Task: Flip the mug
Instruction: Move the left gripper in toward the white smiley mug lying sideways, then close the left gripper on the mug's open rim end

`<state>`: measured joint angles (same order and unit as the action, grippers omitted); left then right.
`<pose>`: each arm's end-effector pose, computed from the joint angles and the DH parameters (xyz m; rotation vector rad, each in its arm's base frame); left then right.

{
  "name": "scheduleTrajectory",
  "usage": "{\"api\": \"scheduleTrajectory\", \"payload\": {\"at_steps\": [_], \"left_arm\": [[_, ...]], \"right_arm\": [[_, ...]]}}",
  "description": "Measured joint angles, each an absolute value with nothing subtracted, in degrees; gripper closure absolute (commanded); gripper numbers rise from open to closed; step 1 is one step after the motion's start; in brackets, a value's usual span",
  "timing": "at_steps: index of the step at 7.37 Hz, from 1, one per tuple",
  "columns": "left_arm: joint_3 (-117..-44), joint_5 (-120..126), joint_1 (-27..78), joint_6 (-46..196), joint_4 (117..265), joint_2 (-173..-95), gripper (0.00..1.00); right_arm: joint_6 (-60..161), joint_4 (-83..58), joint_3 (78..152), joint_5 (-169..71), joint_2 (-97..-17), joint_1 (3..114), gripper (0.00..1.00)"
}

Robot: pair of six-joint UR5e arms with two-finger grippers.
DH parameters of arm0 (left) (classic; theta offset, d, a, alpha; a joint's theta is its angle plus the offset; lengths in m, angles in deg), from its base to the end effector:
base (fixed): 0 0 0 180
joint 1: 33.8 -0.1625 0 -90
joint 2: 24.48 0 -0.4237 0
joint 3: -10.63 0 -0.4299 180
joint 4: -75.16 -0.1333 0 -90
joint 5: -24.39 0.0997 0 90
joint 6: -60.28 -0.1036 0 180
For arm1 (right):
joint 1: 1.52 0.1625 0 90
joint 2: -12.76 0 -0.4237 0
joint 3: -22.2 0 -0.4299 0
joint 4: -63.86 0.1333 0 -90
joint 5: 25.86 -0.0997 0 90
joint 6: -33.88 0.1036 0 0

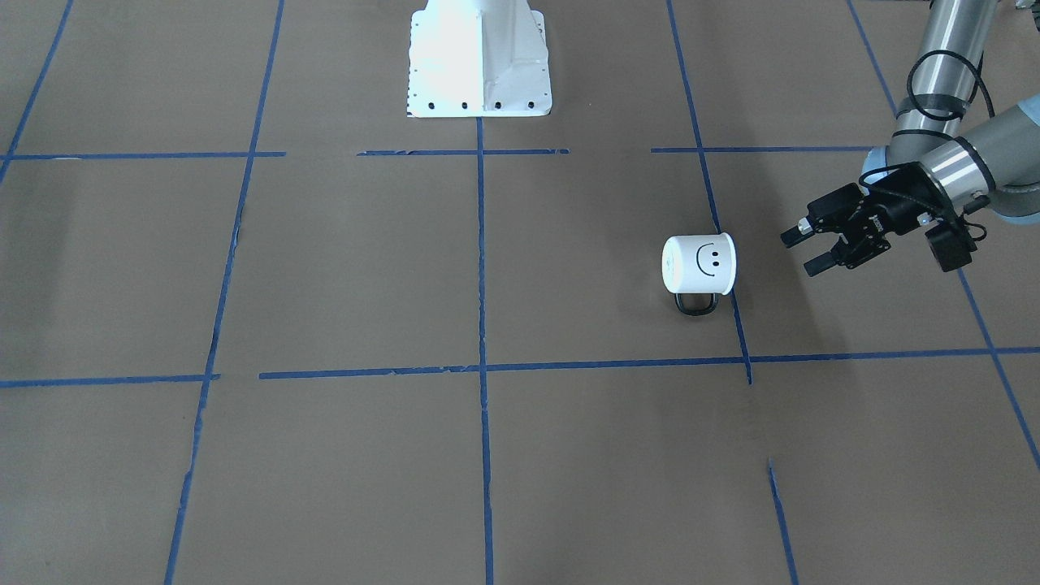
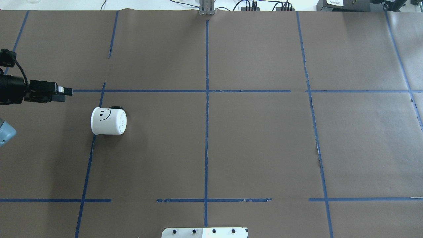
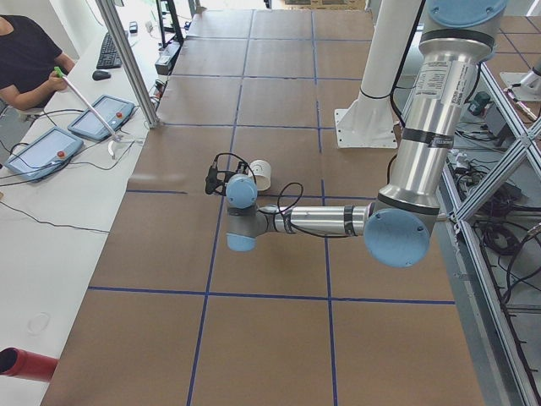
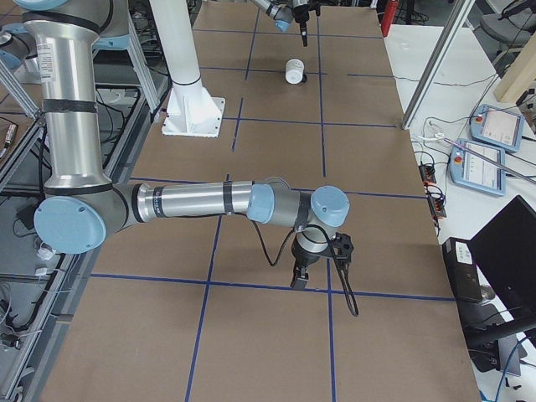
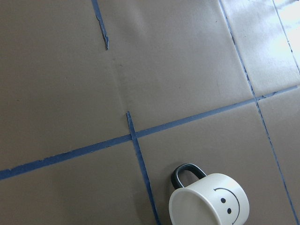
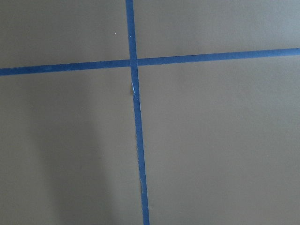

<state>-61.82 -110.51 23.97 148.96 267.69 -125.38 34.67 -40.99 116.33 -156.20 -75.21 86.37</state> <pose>0.2530 -0.5142 0.5216 0.2600 1.6236 -0.0966 0.0467 -0.5311 0.6329 -0.1631 -0.6987 0.0313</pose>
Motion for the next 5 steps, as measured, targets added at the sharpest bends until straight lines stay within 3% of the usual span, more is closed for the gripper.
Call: {"api": "scheduleTrajectory", "payload": {"at_steps": [5], "left_arm": [[-60.9, -97.5, 15.2, 159.2, 274.9, -125.4, 0.00]], "right_arm": [[34.7, -41.0, 116.3, -156.2, -75.2, 86.4, 0.00]]}}
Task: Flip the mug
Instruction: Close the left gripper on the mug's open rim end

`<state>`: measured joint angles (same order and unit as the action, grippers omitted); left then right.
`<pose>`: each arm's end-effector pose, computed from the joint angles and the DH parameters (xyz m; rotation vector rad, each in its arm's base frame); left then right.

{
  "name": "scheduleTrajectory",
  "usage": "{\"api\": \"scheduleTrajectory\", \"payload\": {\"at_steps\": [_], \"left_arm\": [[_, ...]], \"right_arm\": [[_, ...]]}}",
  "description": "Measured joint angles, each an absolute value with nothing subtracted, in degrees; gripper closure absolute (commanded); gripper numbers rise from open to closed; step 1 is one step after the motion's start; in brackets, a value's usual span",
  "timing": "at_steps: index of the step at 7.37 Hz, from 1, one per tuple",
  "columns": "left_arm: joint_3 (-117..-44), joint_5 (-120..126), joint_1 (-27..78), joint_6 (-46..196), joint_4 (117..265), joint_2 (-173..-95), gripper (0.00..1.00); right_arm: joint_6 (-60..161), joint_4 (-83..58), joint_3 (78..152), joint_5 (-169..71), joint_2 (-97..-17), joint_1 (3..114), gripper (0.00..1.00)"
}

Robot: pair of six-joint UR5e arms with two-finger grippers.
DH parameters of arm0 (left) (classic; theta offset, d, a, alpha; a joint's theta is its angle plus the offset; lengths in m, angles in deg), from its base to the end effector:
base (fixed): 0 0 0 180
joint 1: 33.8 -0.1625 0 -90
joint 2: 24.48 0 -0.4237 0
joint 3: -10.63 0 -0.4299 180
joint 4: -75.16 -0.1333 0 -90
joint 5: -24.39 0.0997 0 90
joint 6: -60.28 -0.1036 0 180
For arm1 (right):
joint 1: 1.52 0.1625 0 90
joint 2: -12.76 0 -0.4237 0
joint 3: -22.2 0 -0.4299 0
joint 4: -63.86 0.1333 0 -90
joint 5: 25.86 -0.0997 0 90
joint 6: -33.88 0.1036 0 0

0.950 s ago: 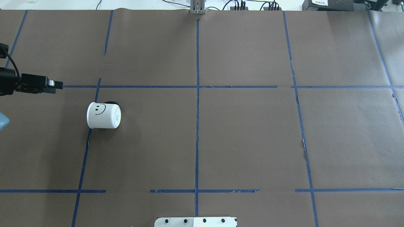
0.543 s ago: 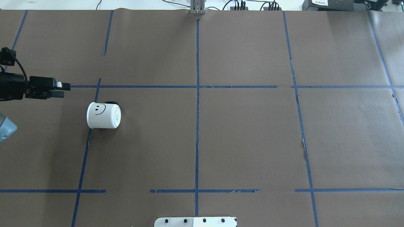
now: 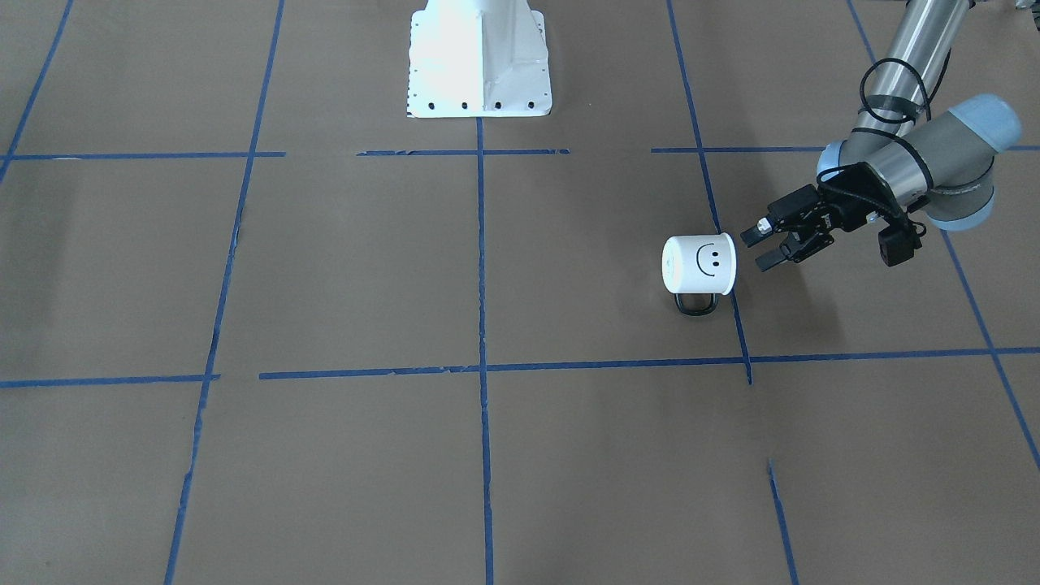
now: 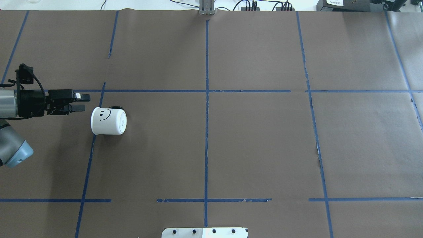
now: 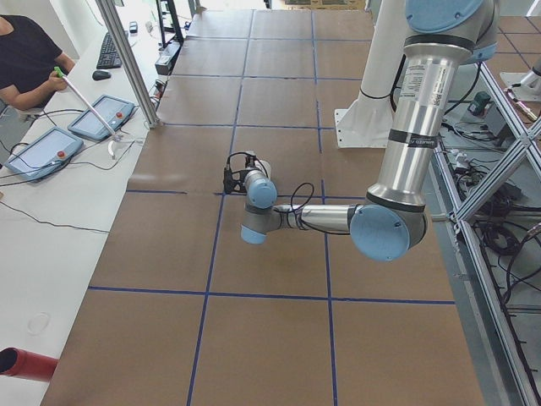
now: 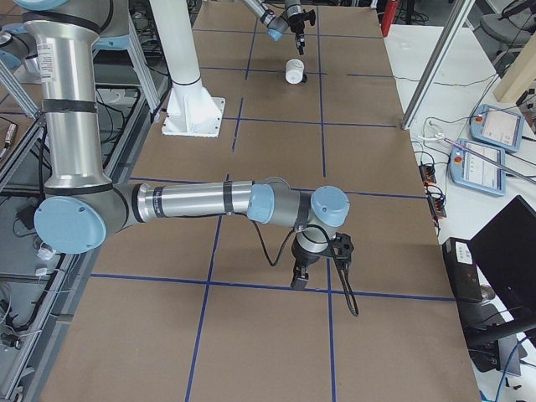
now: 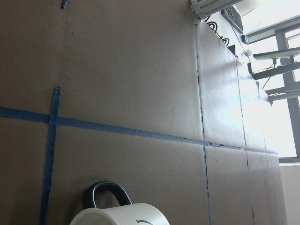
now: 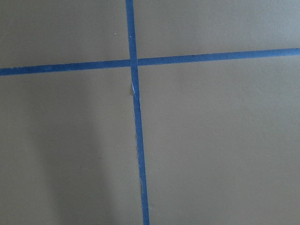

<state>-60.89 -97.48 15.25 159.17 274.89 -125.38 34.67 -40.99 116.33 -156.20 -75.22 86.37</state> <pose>0.3151 -0.4830 0.5193 0.2170 1.7432 -0.2420 0.0467 -0.5310 0.6330 -0.1632 -0.6987 0.0314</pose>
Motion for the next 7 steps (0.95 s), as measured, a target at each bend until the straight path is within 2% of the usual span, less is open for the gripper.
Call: {"api": "scheduleTrajectory", "payload": {"at_steps": [5, 6, 7], "left_arm": [[-59.9, -90.6, 9.4, 161.0, 276.7, -125.8, 0.01], [-59.8, -90.2, 8.9, 161.0, 276.7, -125.9, 0.23], [-59.7, -90.0, 8.5, 160.9, 276.6, -126.0, 0.52]], "right_arm": [[34.7, -41.0, 116.3, -156.2, -75.2, 86.4, 0.00], [34.7, -41.0, 116.3, -156.2, -75.2, 86.4, 0.00], [34.7, -41.0, 116.3, -156.2, -75.2, 86.4, 0.00]]}}
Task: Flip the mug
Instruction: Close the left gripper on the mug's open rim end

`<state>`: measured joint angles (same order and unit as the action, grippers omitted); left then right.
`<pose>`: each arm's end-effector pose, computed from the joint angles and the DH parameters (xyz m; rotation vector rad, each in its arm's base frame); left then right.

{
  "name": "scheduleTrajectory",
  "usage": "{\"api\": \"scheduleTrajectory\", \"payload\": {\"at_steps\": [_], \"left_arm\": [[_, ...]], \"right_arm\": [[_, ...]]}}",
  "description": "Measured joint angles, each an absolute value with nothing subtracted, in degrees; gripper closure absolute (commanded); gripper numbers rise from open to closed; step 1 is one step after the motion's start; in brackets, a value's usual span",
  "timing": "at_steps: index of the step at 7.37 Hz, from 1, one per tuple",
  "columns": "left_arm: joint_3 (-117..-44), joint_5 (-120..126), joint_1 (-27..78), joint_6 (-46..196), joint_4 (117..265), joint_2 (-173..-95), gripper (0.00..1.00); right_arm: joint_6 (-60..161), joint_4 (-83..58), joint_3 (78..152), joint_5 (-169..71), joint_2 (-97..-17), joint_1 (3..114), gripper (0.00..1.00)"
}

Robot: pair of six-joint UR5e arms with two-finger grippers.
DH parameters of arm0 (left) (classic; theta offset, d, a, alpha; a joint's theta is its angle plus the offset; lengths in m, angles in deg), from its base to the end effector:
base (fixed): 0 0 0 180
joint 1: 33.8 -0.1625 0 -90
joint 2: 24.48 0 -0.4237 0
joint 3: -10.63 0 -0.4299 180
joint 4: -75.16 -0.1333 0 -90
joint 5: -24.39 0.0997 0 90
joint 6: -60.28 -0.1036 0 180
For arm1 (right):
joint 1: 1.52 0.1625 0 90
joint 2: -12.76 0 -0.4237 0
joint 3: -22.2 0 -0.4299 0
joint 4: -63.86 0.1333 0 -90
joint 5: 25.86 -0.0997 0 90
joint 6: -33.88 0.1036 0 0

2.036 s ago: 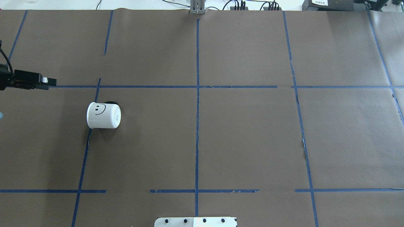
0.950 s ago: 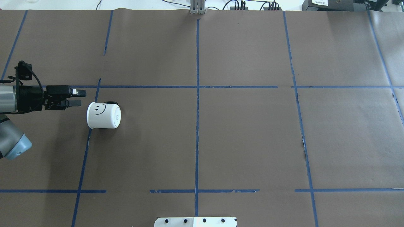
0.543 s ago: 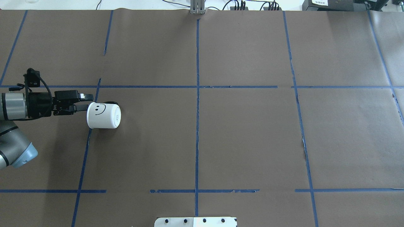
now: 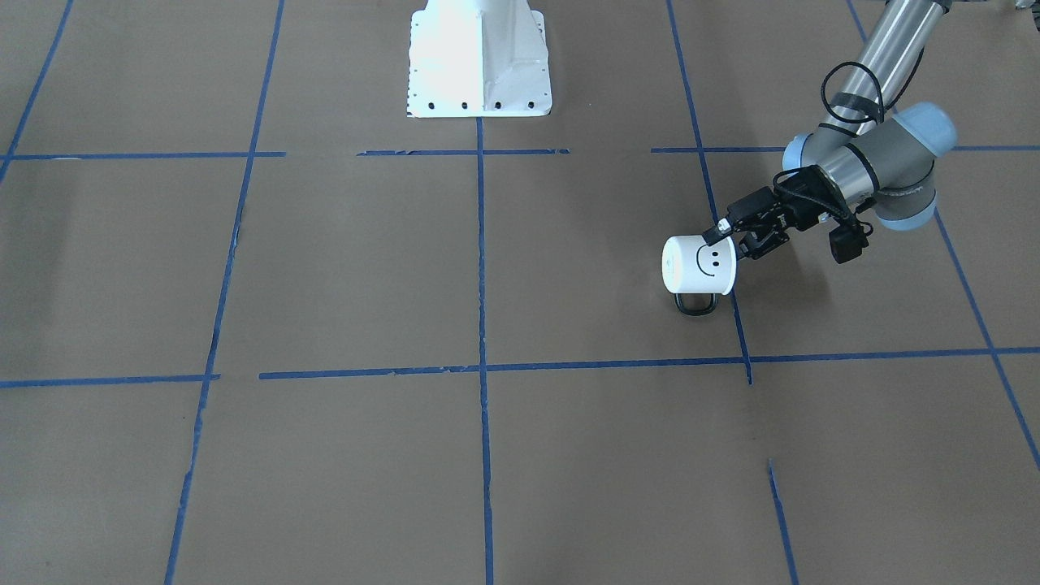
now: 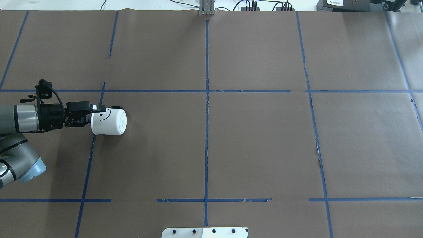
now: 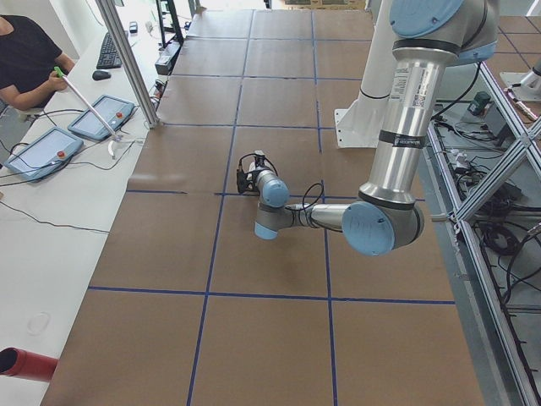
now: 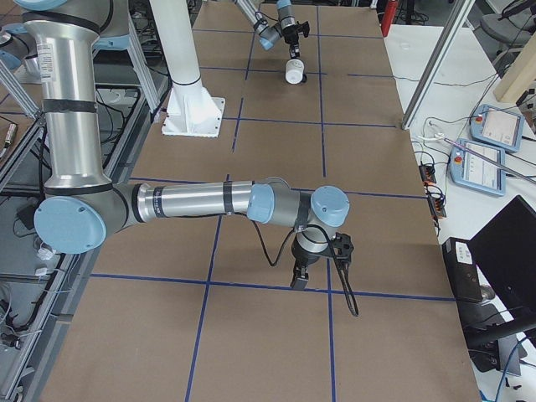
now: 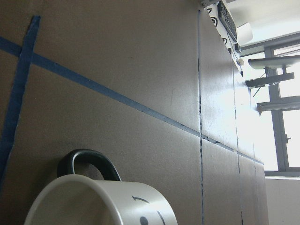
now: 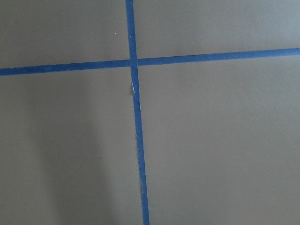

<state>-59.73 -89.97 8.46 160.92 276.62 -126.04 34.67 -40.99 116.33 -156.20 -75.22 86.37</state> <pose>0.3678 -0.4566 0.5192 0.1914 1.7816 -0.2802 0.0467 -0.5310 0.6330 -0.1632 -0.6987 0.0314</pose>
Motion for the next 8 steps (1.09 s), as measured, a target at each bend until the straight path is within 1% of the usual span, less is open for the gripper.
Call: {"api": "scheduleTrajectory", "payload": {"at_steps": [1, 2, 4, 8], "left_arm": [[-59.7, -89.9, 8.2, 160.9, 276.6, -126.1, 0.69], [-59.7, -89.9, 8.1, 160.9, 276.5, -126.2, 0.82], [-60.1, -90.1, 8.1, 161.1, 276.5, -126.3, 0.99], [-63.0, -92.2, 8.1, 162.5, 275.5, -126.6, 1.00]], "right_arm": [[34.7, -41.0, 116.3, -156.2, -75.2, 86.4, 0.00], [34.7, -41.0, 116.3, -156.2, -75.2, 86.4, 0.00], [34.7, -41.0, 116.3, -156.2, -75.2, 86.4, 0.00], [34.7, -41.0, 116.3, -156.2, -75.2, 86.4, 0.00]]}}
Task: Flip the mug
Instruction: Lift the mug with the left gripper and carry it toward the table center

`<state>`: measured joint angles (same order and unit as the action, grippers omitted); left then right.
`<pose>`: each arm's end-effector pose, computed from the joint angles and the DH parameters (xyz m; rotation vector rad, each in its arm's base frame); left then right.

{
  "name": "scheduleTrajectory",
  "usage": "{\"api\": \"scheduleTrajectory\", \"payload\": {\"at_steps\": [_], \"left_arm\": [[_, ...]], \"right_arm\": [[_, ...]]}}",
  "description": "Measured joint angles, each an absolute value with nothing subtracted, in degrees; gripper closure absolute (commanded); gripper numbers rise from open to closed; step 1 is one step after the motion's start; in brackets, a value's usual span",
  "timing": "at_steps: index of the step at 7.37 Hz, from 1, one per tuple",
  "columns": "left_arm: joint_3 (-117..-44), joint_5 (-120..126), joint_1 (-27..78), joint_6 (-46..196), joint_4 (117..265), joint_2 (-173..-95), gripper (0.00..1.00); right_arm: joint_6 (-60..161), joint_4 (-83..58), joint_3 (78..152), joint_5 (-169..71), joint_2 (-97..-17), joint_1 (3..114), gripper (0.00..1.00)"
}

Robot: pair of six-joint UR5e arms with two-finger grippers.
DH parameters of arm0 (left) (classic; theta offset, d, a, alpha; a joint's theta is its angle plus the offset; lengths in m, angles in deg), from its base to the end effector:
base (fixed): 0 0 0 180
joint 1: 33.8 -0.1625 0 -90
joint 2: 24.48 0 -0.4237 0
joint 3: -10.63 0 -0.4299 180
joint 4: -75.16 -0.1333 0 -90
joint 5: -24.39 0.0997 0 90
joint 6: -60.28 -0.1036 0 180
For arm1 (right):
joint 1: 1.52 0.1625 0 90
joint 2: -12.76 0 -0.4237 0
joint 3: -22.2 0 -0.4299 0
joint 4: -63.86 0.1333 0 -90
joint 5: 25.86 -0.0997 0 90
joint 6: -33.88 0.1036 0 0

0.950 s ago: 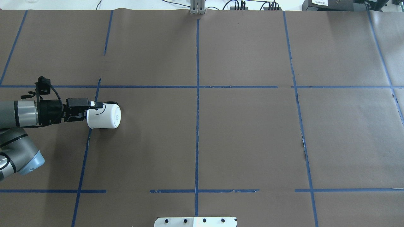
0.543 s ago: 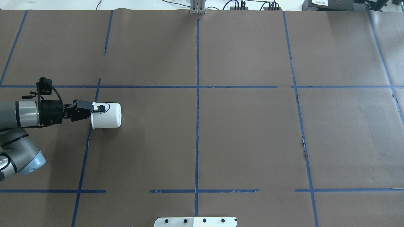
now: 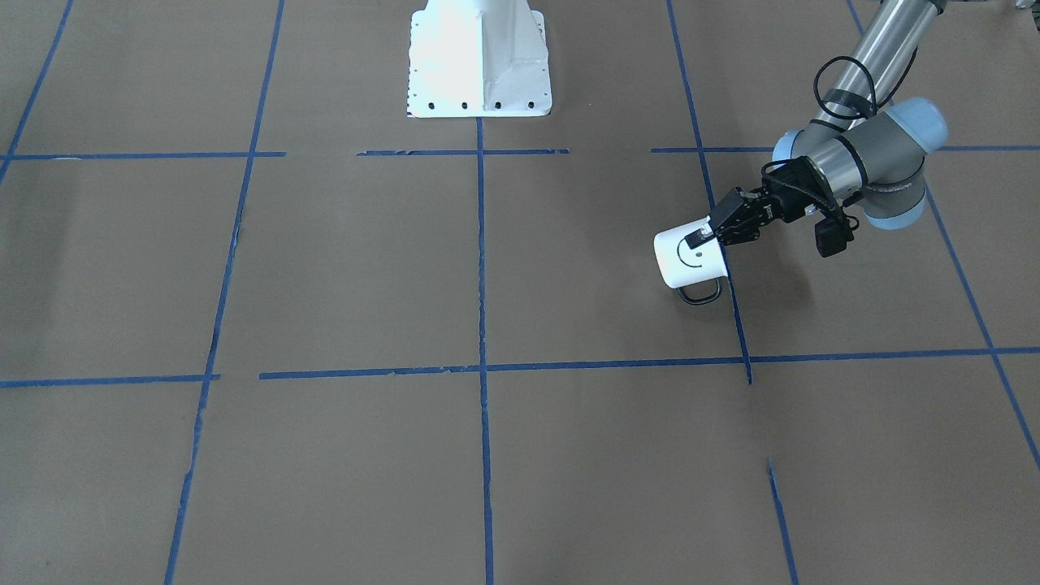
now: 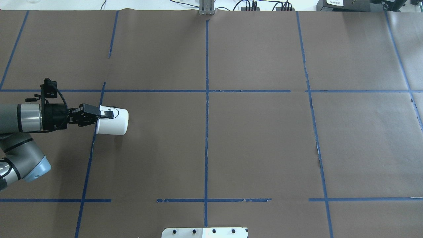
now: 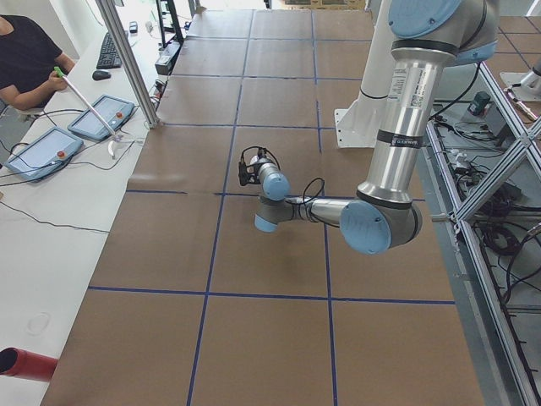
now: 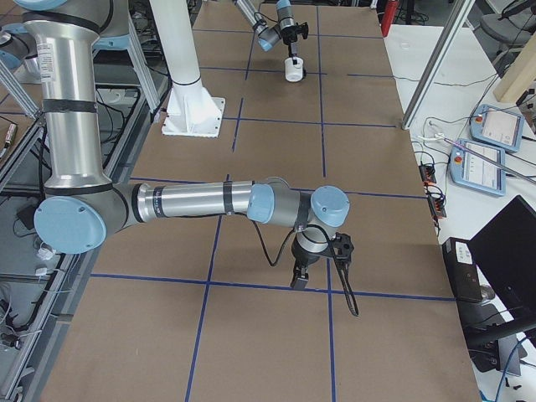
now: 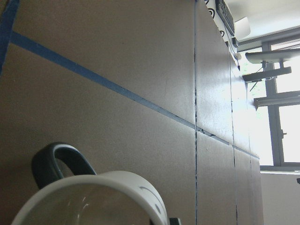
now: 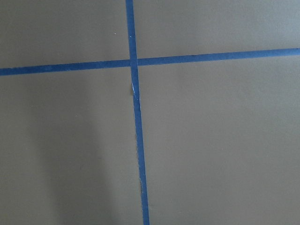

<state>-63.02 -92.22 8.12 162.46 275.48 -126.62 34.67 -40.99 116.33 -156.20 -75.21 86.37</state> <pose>0.3729 -0.4516 0.4868 0.1525 1.8215 -0.2365 0.0467 -0.5311 0.6329 -0.1631 -0.6987 0.0313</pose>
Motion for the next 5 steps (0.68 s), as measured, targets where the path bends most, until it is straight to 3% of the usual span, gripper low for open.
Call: {"api": "scheduleTrajectory", "payload": {"at_steps": [5], "left_arm": [[-76.2, -94.6, 8.2, 161.9, 250.2, -130.2, 1.00]], "right_arm": [[34.7, -41.0, 116.3, -156.2, -75.2, 86.4, 0.00]]}}
